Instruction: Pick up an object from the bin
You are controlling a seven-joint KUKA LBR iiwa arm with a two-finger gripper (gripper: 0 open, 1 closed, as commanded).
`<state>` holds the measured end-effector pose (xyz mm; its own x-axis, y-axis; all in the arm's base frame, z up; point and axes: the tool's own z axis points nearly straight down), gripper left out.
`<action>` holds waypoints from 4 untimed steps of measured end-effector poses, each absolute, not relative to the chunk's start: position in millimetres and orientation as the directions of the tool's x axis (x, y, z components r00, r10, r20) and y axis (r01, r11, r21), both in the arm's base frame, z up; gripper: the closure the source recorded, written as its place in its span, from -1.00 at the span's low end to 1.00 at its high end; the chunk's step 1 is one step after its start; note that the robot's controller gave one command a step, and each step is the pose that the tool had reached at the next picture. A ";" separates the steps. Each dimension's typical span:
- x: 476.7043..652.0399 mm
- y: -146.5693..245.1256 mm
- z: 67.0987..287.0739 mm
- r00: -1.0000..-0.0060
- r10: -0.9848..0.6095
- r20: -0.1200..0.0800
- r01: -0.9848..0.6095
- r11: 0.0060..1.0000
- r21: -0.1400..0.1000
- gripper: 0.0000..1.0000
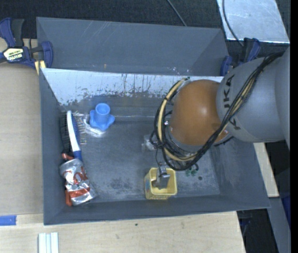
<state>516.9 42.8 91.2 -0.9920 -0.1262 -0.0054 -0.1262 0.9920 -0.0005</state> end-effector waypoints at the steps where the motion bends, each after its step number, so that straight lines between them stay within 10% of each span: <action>1: 501.8 22.2 77.9 -0.981 -0.195 -0.017 -0.195 0.981 -0.001 -1.00; 2: 505.6 22.2 79.5 -0.984 -0.179 -0.017 -0.179 0.984 -0.001 -1.00; 3: 517.1 -8.9 134.7 -0.949 -0.315 -0.021 -0.315 0.949 -0.005 1.00; 4: 517.1 -8.9 134.7 -0.949 -0.315 -0.021 -0.315 0.949 -0.005 1.00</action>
Offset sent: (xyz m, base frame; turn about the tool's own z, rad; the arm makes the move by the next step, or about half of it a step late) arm -0.0057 -0.0136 -0.0135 -0.0256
